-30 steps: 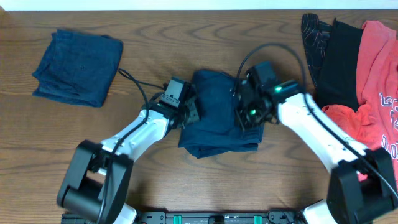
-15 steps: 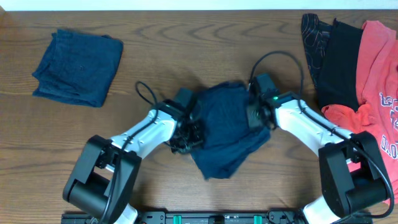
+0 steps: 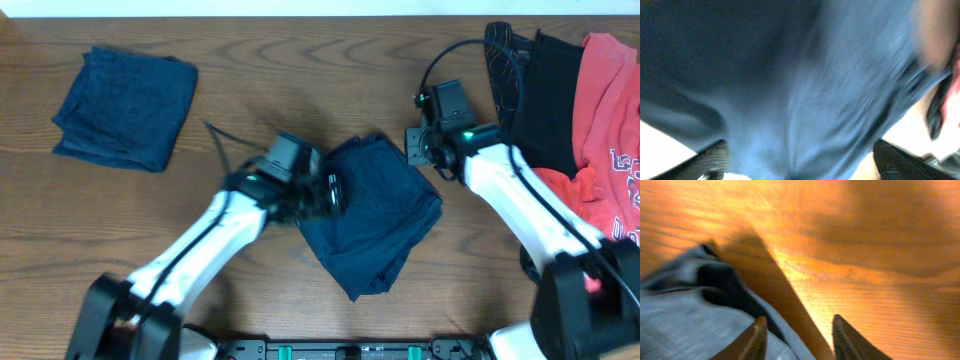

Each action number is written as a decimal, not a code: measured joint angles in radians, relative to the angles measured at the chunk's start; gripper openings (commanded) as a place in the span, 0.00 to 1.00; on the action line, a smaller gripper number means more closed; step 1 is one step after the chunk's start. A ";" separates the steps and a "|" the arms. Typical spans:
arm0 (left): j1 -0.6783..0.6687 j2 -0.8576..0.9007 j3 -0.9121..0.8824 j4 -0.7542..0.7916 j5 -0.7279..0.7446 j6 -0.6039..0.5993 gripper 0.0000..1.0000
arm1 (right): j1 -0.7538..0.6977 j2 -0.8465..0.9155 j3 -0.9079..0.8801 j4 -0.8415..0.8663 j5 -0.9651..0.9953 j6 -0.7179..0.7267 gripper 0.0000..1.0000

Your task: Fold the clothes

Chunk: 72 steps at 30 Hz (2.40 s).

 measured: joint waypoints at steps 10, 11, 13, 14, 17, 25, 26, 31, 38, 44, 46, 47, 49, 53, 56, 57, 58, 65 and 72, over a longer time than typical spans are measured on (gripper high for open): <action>0.241 0.114 0.007 0.279 -0.063 0.238 0.98 | 0.000 -0.175 0.021 -0.131 -0.101 -0.002 0.48; 0.254 0.150 0.007 0.281 -0.038 0.247 0.98 | 0.000 -0.174 0.021 -0.142 -0.106 -0.002 0.48; 0.263 0.214 0.007 0.264 0.014 0.259 0.97 | 0.000 -0.173 0.021 -0.159 -0.113 -0.002 0.49; 0.263 0.241 0.007 0.245 0.039 0.262 0.91 | 0.000 -0.173 0.021 -0.162 -0.116 -0.002 0.49; 0.255 0.285 0.012 0.134 0.125 0.271 0.68 | 0.000 -0.173 0.021 -0.178 -0.125 -0.002 0.49; 0.244 0.285 0.014 -0.333 0.238 0.249 0.73 | 0.000 -0.173 0.021 -0.228 -0.127 -0.002 0.51; 0.244 0.285 0.014 -0.367 0.242 0.245 0.74 | 0.000 -0.173 0.021 -0.232 -0.127 -0.003 0.51; 0.245 0.284 0.013 -0.387 0.249 0.228 0.77 | 0.000 -0.173 0.021 -0.250 -0.120 -0.003 0.52; 0.272 0.169 0.012 -0.156 0.249 0.229 0.98 | 0.000 -0.169 0.021 -0.264 -0.112 -0.003 0.53; 0.274 0.065 0.014 -0.018 0.254 0.233 0.98 | 0.000 -0.143 0.021 -0.264 -0.106 -0.003 0.52; 0.273 0.071 0.014 -0.014 0.254 0.236 0.98 | 0.000 -0.135 0.021 -0.264 -0.106 -0.003 0.52; 0.270 0.079 0.014 -0.013 0.254 0.238 0.98 | 0.000 -0.132 0.021 -0.264 -0.105 -0.004 0.53; 0.264 0.103 0.014 -0.006 0.255 0.246 0.98 | 0.000 -0.129 0.021 -0.264 -0.105 -0.003 0.53; 0.237 0.204 0.014 0.041 0.257 0.256 0.98 | 0.000 -0.128 0.021 -0.262 -0.105 -0.003 0.53; 0.215 0.285 0.014 0.066 0.265 0.259 0.98 | 0.000 -0.128 0.021 -0.266 -0.105 -0.003 0.53; 0.211 0.301 0.019 0.071 0.296 0.258 0.98 | 0.000 -0.128 0.021 -0.267 -0.105 -0.003 0.53; 0.201 0.306 0.023 0.075 0.307 0.259 0.98 | 0.000 -0.128 0.021 -0.269 -0.105 -0.003 0.53; 0.108 0.361 0.041 0.103 0.421 0.259 0.76 | 0.000 -0.128 0.021 -0.267 -0.105 -0.003 0.53; 0.068 0.413 0.027 0.162 0.370 0.270 0.06 | 0.000 -0.128 0.021 -0.278 -0.105 -0.003 0.53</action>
